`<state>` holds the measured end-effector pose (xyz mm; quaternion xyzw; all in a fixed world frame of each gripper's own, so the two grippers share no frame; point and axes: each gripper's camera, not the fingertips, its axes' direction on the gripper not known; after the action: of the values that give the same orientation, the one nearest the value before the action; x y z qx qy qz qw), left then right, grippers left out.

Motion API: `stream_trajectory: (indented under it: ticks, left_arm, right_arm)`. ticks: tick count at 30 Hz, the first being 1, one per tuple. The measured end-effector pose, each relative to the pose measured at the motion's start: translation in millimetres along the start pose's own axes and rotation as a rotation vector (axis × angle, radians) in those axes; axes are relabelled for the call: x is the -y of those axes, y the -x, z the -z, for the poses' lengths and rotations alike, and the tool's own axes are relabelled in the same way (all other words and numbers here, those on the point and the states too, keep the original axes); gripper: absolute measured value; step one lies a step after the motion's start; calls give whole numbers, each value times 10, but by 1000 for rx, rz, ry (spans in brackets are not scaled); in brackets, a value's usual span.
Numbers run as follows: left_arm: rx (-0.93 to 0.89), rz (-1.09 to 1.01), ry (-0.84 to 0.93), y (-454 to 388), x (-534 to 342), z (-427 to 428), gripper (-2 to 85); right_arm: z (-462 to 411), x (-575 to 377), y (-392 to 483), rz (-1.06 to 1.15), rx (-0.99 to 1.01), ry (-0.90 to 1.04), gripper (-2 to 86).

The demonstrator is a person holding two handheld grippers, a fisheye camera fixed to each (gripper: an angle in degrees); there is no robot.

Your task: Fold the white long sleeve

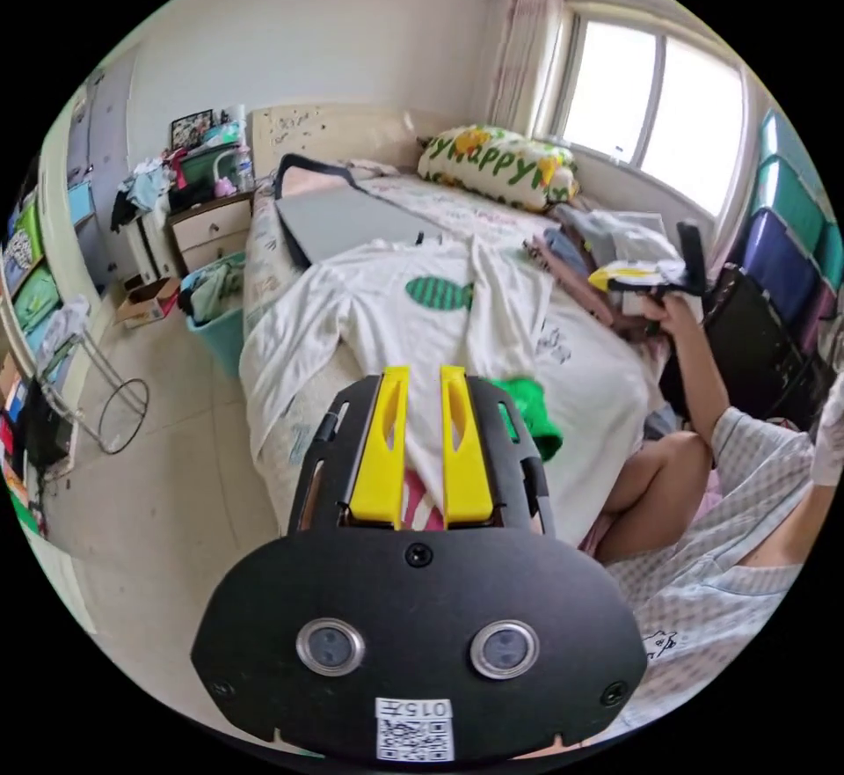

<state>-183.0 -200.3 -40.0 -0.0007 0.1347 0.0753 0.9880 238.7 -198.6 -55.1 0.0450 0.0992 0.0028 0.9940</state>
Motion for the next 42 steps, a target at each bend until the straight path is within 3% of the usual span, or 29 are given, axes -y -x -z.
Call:
stream_trajectory:
  ticks: [3,7,12,17,19,25,31,38,42]
  left_arm:
    - [-73,-69,34,-126,768,-441,59]
    - [-130,-11,66,-204,1781,-1514,60]
    - [-244,123,187,-189,2551,-2923,62]
    - [-152,163,207,-147,2945,-3674,78]
    - [-203,202,221,-86,3032,-3923,85]
    - [-178,178,304,-176,3118,-4247,82]
    - [-169,180,255,-221,3187,-4131,24]
    - [-156,198,175,-301,3246,-4003,12]
    - [-175,174,210,-353,3247,-4050,22]
  right_arm:
    - [-142,21,-369,-30,-100,47,57]
    - [-441,231,-704,-15,-199,118,63]
    - [-737,366,-1135,-76,-128,210,90]
    - [-753,141,-1454,-156,14,140,96]
    - [-681,144,-1525,-179,-19,94,83]
    - [-730,121,-1771,-213,21,126,26]
    - [-655,109,-1924,-223,42,110,-3]
    - [-557,121,-1997,-251,-85,105,1]
    - [-504,100,-2127,-274,2,41,67]
